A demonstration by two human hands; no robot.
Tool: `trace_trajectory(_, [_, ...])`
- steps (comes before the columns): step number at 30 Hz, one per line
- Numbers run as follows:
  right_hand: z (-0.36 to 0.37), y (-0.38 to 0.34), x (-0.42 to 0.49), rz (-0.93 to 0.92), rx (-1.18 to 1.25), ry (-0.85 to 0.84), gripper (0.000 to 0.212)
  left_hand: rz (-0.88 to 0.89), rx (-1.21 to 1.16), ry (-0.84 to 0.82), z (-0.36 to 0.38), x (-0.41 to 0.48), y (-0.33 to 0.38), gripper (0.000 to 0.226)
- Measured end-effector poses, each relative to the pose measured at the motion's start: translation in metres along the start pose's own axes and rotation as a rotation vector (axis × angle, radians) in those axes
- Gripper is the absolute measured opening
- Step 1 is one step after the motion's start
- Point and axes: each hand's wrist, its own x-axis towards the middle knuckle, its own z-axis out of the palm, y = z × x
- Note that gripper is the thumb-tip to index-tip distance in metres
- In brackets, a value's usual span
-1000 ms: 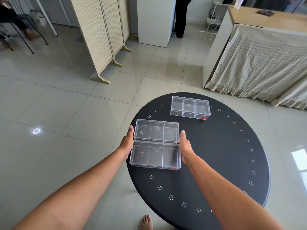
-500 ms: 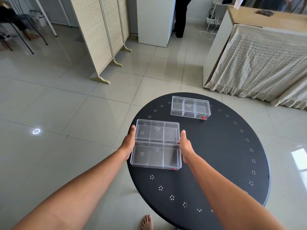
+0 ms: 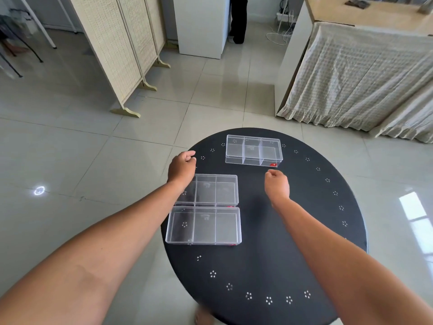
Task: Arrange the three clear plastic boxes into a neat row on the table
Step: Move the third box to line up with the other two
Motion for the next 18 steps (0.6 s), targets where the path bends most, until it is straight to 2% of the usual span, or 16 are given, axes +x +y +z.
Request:
trace_trajectory(7, [-0.027,-0.009,0.069,-0.054,-0.155,0.116,0.042,-0.014,-0.023,-0.151,0.067,0.04,0.042,0.036])
trace_trajectory(13, [-0.032,-0.017,0.12,0.0,-0.092,0.024,0.057,-0.131,0.049,-0.213,0.112,0.077,0.061,0.06])
trace_trajectory(18, [-0.026,-0.017,0.146,0.072,0.068,-0.13,0.062,-0.229,-0.014,-0.27,0.135,0.094,0.061,0.07])
